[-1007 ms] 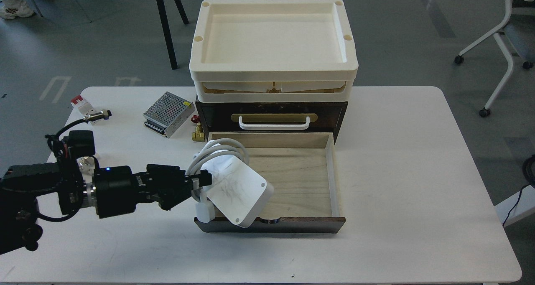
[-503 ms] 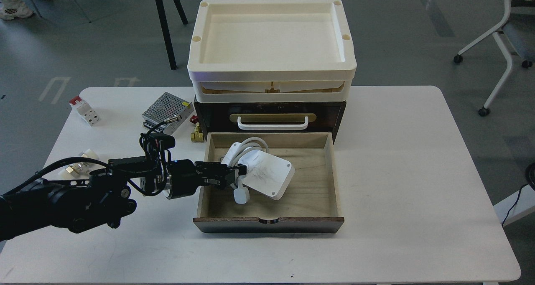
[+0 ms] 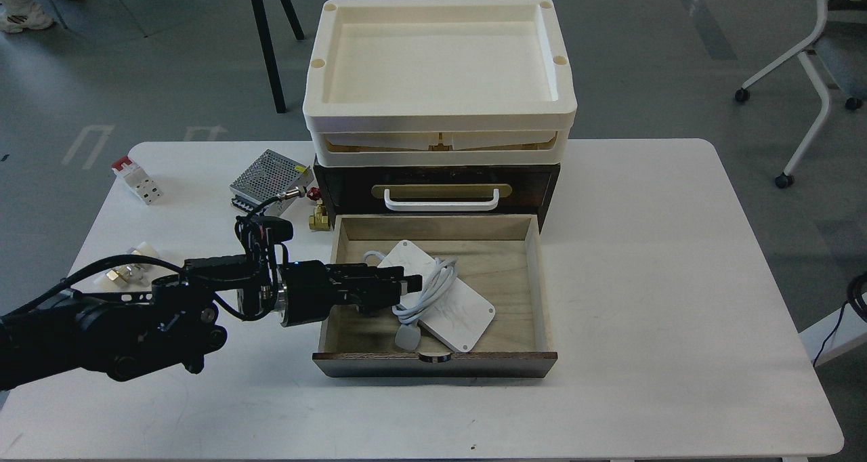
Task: Put charging cable into cabinet
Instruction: 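Lower the white charger into the drawer and release it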
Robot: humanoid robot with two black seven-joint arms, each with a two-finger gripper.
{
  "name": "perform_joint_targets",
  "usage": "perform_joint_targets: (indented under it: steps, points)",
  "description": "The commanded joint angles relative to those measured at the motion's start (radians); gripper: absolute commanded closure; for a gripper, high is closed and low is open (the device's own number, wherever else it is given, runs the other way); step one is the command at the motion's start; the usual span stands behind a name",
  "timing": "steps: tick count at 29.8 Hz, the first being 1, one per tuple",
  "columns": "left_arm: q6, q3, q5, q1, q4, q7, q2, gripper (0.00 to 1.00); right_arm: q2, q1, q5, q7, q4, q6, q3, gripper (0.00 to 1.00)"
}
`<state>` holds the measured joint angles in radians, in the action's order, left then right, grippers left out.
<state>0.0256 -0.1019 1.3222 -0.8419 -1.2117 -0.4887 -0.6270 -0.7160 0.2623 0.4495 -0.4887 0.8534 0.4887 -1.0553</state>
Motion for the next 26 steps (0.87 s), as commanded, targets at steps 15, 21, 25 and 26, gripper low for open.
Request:
perform_joint_targets:
  steps: [15,21,25,26]
  points:
    - [-0.361,0.562,-0.93,-0.011,0.043,0.0,-0.298,0.03,0.041,0.467,-0.505,0.0,0.03,0.0,0.159,0.0]
    - [-0.514,0.725,-1.264,-0.017,0.363,0.0,-0.019,0.02,0.193,0.557,-0.503,0.0,-0.037,0.0,0.17,0.0]
    - [-0.514,0.74,-1.316,-0.022,0.454,0.0,0.052,0.01,0.216,0.546,-0.5,0.0,-0.031,0.0,0.161,0.0]
    - [-0.514,0.74,-1.316,-0.022,0.454,0.0,0.05,0.01,0.211,0.545,-0.499,0.0,-0.031,0.0,0.149,0.0]
